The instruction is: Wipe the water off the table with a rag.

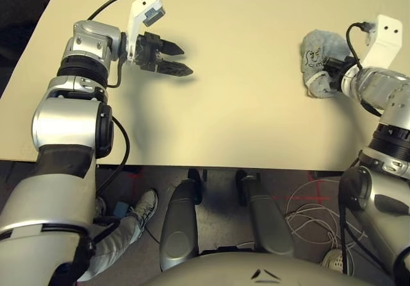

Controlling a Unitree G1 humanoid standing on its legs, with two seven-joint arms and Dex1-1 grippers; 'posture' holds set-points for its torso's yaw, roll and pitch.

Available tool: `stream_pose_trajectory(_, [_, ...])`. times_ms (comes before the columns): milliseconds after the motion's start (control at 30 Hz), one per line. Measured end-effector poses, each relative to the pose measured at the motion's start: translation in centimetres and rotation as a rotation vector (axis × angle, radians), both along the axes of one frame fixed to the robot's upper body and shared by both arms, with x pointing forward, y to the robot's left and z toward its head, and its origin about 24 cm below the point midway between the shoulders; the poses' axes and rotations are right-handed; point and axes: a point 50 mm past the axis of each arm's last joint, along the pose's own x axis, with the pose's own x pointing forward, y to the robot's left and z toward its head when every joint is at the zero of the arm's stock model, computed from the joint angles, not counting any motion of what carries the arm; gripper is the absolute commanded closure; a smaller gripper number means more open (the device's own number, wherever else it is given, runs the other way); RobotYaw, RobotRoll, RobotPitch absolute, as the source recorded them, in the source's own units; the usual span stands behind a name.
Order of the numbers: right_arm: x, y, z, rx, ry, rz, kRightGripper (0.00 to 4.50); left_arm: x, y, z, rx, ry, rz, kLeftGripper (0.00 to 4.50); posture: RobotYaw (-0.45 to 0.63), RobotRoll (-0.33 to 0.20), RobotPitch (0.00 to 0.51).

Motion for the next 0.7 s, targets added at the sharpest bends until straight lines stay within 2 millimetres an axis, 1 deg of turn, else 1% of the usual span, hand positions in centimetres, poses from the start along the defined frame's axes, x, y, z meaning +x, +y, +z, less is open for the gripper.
stream_pose_trajectory(33, [0.3,1.4,0.8,0.024,-0.028,0.047,4.41,0.0,-0.1,0.1,0.0,-0.004,-0.001,0.0,-0.16,0.0,0.347])
stream_pose_trajectory(67, [0.7,3.6,1.9,0.053,-0.067,0.122,4.41,0.1,-0.3,0.3,0.0,-0.011,-0.004,0.0,-0.15,0.0,0.348])
stream_pose_trajectory(133, [0.8,6.5,3.2,0.071,-0.105,0.224,4.41,0.1,-0.5,0.7,0.0,-0.023,-0.009,0.0,-0.15,0.0,0.345])
stream_pose_trajectory(167, [0.8,7.6,3.5,0.082,-0.114,0.27,4.41,0.1,-0.6,0.9,0.0,-0.028,-0.012,0.0,-0.14,0.0,0.344])
stream_pose_trajectory(367, [0.9,13.6,3.7,0.123,-0.086,0.481,4.41,0.0,0.2,1.4,0.002,-0.039,0.007,0.0,-0.11,0.0,0.337])
stream_pose_trajectory(467, [1.1,15.5,3.4,0.12,-0.069,0.542,4.41,-0.1,0.6,1.4,0.006,-0.032,0.018,0.0,-0.1,0.0,0.336])
stream_pose_trajectory(533, [1.4,16.5,3.2,0.126,-0.057,0.565,4.41,-0.3,1.6,1.6,0.022,-0.031,0.048,0.0,-0.09,0.0,0.333])
stream_pose_trajectory(633, [1.8,17.6,3.3,0.132,-0.059,0.583,4.41,-0.5,2.7,1.9,0.04,-0.034,0.089,0.0,-0.08,0.0,0.333])
stream_pose_trajectory(700, [2.0,18.4,3.5,0.139,-0.067,0.599,4.41,-0.6,2.9,1.9,0.041,-0.035,0.099,0.0,-0.08,0.0,0.333])
